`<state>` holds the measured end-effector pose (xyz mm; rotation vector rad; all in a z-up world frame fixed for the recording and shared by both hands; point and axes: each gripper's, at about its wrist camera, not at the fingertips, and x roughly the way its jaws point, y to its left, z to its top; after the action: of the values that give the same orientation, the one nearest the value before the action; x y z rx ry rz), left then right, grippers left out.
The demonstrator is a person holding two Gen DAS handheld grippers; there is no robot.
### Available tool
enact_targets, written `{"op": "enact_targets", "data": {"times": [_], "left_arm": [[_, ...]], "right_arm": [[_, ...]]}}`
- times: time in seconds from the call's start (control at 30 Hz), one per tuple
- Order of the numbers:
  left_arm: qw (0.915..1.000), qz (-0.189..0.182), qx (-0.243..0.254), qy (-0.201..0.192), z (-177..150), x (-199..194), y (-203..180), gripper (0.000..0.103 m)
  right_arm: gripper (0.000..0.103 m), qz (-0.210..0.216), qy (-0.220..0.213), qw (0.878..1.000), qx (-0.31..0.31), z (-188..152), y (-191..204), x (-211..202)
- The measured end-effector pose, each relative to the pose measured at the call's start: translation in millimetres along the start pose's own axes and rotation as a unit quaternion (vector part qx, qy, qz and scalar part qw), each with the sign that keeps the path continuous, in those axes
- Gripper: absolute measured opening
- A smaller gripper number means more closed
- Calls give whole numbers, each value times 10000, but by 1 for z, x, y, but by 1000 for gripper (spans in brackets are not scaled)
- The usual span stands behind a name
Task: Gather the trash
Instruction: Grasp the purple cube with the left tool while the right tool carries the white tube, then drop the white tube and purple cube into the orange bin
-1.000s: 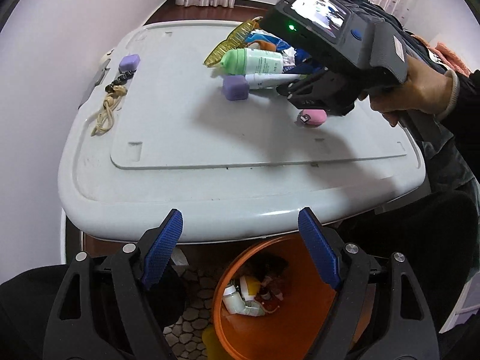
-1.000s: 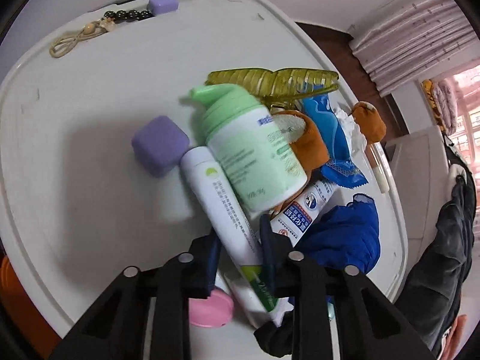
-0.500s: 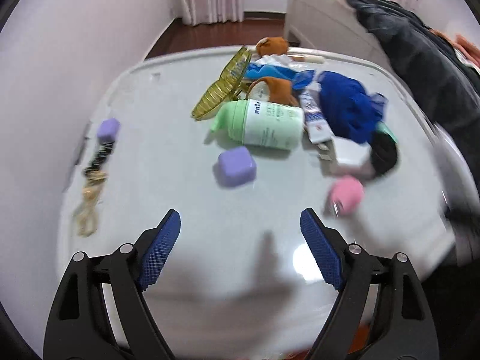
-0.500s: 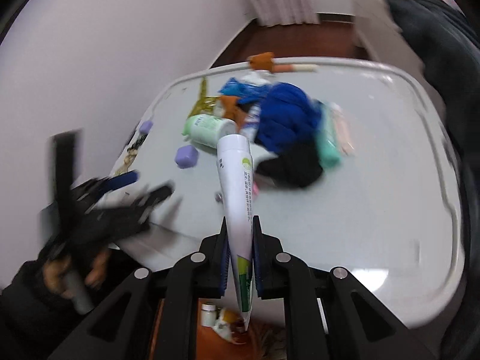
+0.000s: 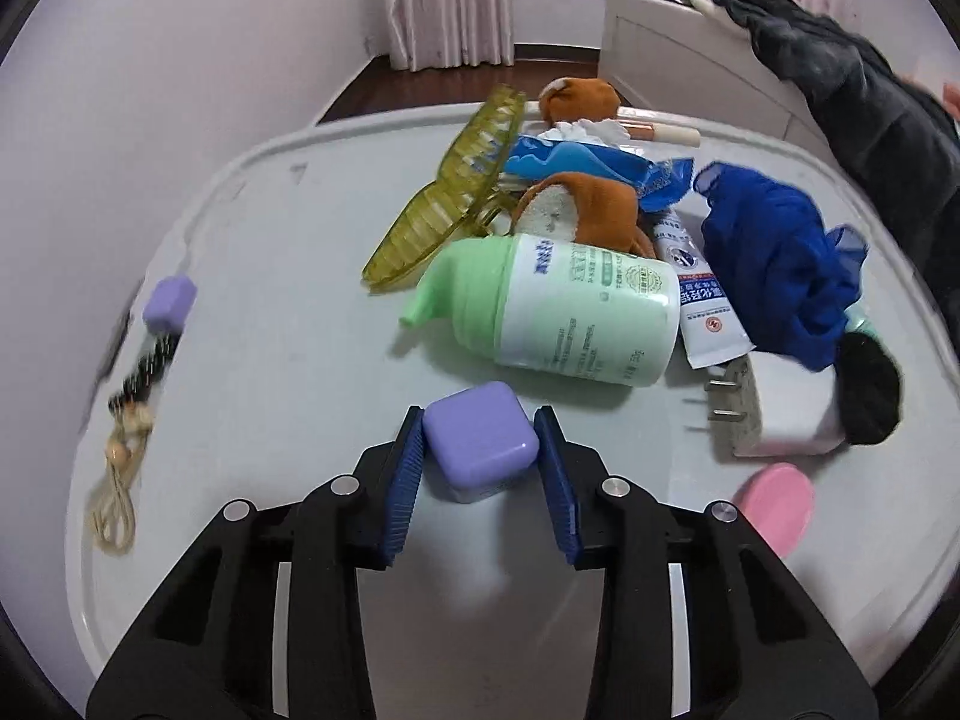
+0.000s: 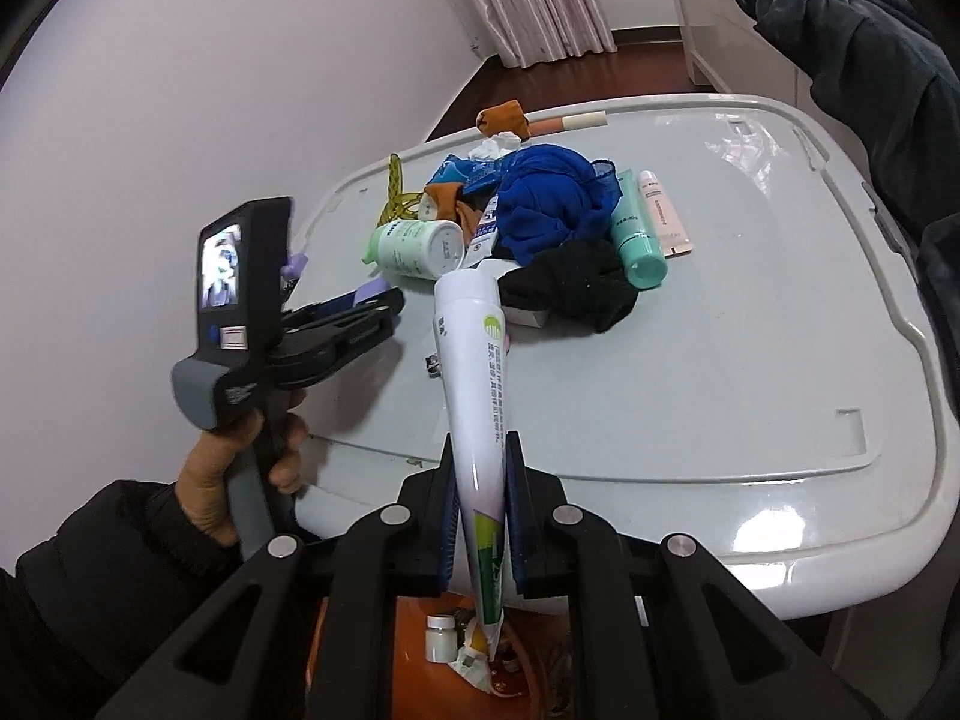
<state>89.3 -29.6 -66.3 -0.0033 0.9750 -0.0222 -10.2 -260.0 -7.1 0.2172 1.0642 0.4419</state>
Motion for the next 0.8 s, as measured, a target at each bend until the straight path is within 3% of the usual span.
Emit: {"op": "enact_targets", "data": {"times": [0.13, 0.43, 0.63, 0.8], "left_arm": [[9992, -375, -77, -83, -9, -47, 3, 36], [9953, -664, 689, -178, -74, -167, -14, 36], [9941, -567, 903, 182, -139, -175, -17, 37], [9924, -816, 718, 579, -174, -169, -10, 36]], "right_arm": [[13, -133, -63, 9998, -147, -5, 8, -10], [14, 14, 25, 9991, -415, -40, 47, -44], [14, 90, 220, 9992, -327, -75, 61, -55], [14, 38, 640, 9972, -385, -112, 68, -46]]}}
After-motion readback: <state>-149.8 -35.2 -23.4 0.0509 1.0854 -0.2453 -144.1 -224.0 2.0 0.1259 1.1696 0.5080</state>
